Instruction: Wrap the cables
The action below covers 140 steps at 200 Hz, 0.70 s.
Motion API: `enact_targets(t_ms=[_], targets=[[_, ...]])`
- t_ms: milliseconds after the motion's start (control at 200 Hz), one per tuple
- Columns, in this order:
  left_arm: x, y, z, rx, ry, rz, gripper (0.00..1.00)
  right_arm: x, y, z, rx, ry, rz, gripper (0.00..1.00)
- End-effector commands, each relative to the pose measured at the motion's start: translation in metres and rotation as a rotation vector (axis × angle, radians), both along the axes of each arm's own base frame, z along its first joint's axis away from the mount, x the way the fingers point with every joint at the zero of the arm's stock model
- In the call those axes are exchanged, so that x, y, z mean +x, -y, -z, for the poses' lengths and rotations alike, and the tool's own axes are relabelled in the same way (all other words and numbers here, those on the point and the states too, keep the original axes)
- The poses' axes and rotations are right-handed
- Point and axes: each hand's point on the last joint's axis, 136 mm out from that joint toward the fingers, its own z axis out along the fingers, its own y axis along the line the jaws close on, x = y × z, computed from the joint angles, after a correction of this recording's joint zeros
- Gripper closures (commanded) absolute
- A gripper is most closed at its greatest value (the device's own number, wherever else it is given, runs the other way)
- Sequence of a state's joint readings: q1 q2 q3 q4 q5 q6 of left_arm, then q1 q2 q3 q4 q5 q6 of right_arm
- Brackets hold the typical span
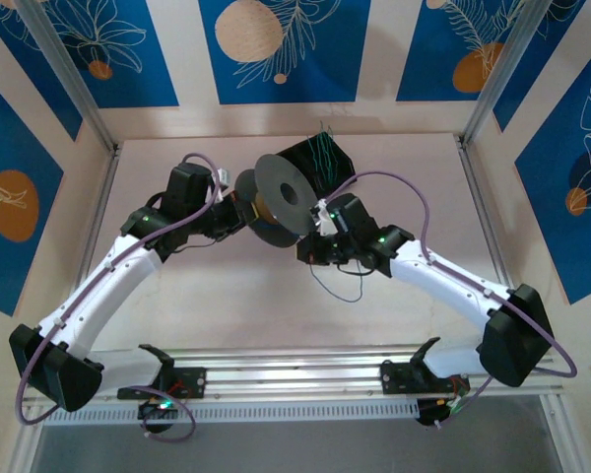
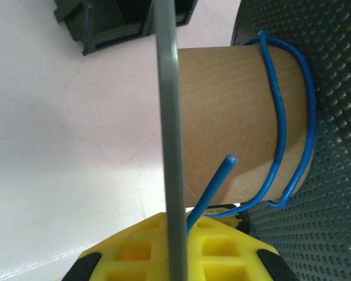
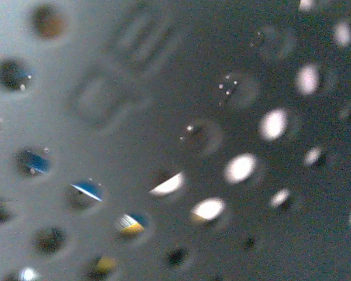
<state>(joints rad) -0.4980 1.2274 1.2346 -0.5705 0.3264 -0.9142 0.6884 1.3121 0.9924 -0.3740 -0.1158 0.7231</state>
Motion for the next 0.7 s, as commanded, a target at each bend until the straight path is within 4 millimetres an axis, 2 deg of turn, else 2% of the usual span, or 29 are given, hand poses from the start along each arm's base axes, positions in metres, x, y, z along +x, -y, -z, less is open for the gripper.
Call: enact_targets(t_ms=[0,285,430,495,545,695], targets=[[0.001,0.007,-0.053,-0.101,0.187,0.077,1.0,-0.006,0.032,0.023,-0.088,-0.096,0.073,1.0],[-0.006,0.009,-0.053,-0.107,0.197,0.114,1.0,-0.002,0.036,0.015,-0.083,-0.089,0.072,1.0],[-0.003,0.002,-0.051,-0.049,0.207,0.09,1.0,-0.013,0.017,-0.007,0.01,-0.058,-0.026,1.0],[0.001,0.0,-0.051,-0.022,0.215,0.078,1.0,-0.018,0.009,-0.018,0.029,-0.036,-0.066,0.84],[0.005,-0.003,-0.051,0.008,0.224,0.064,1.0,-0.021,0.003,-0.027,0.046,-0.02,-0.094,0.75],[0.015,-0.01,-0.051,0.087,0.247,0.045,1.0,-0.027,-0.011,-0.053,0.099,0.008,-0.156,0.67]])
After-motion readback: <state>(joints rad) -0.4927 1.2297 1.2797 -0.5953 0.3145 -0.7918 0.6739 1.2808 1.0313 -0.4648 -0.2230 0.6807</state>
